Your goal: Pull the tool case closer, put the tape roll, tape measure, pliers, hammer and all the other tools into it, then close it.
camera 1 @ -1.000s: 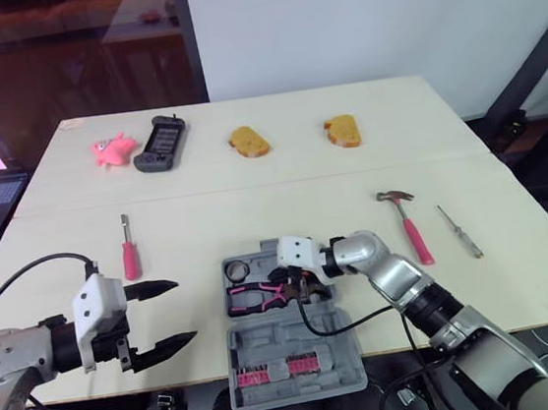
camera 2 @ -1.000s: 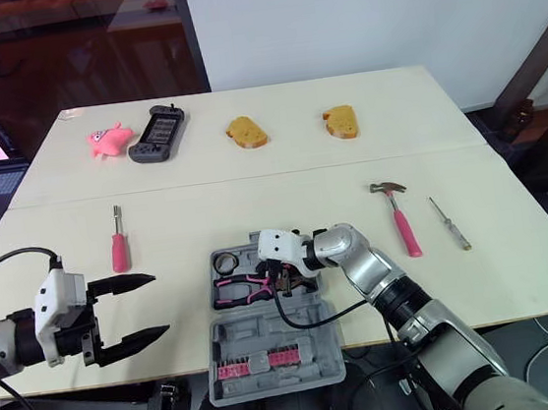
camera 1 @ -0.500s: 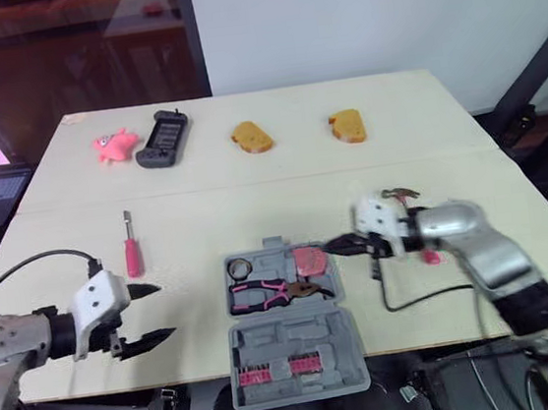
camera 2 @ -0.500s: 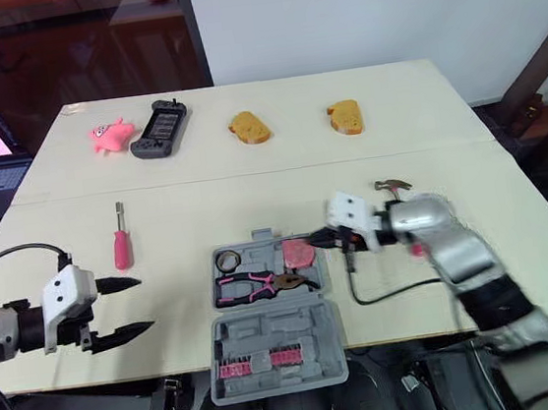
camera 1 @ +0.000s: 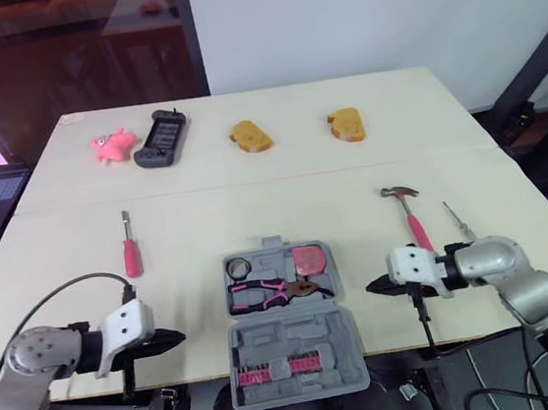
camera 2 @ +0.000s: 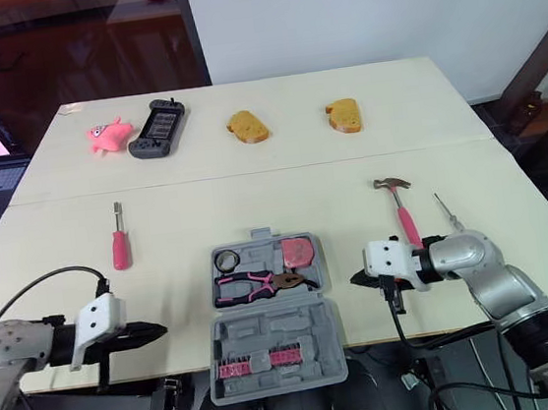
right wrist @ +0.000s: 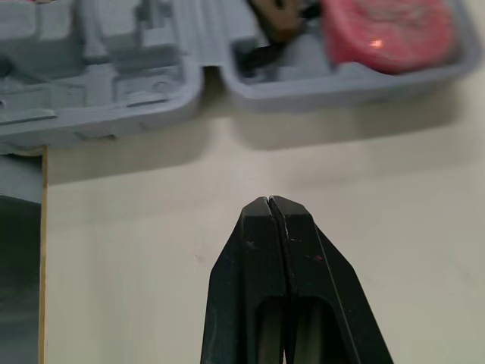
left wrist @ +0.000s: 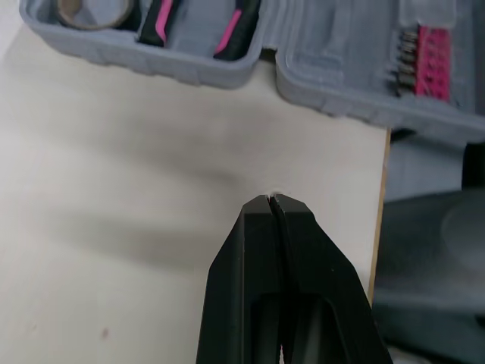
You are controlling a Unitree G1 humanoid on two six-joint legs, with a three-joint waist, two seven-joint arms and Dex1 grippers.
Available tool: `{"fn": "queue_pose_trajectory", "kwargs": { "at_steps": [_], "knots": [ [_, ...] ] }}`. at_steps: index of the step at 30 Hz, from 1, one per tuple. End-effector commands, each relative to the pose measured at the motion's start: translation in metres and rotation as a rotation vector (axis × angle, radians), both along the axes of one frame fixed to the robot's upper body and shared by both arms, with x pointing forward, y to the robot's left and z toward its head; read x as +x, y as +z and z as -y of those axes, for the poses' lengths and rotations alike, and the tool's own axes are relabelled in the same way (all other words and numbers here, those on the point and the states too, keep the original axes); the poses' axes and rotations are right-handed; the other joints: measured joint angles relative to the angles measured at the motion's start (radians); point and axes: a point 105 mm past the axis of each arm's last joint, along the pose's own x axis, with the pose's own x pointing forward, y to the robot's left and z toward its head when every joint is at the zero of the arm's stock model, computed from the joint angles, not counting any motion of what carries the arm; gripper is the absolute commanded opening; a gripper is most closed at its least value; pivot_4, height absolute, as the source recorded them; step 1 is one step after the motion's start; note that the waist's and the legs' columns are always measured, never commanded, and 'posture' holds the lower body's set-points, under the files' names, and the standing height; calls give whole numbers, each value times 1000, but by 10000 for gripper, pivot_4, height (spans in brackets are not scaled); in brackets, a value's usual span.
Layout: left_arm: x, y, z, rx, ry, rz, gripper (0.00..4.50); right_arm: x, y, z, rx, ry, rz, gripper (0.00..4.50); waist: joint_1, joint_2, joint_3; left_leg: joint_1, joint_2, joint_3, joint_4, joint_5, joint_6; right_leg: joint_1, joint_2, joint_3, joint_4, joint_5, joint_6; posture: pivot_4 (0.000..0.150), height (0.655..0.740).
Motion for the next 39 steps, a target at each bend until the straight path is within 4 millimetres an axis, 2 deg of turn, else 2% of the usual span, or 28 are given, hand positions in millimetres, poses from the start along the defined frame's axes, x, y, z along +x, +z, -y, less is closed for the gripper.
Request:
{"fn": "queue_pose_trajectory", "kwargs": {
  "at_steps": [1,6,18,31,39],
  "knots": [
    [2,4,13,-24,-15,46,172,0,2,-6,9,24,21,0,-1,0,0,0,0,0,0,0,0,1,0,0,0,0,0,1500,7188],
    [7,-7,23,-55,37,21,172,2,-9,-20,12,48,11,0,-2,0,0,0,0,0,0,0,0,2,1,0,1,0,1,1500,7188],
    [19,-29,42,-67,45,2,172,3,-15,-29,20,40,-12,0,-1,0,0,-1,0,0,1,0,0,3,1,0,1,2,3,1500,7188],
    [27,-32,85,-97,-13,26,172,-3,-17,-52,78,70,-25,0,3,0,0,-1,-1,-1,2,0,0,4,1,0,2,2,4,1500,7188],
    [30,-31,90,-105,8,38,172,-3,-15,-55,86,72,-23,0,20,0,-1,0,-1,-2,4,0,0,4,1,0,2,2,3,1500,7188]
  ]
}}
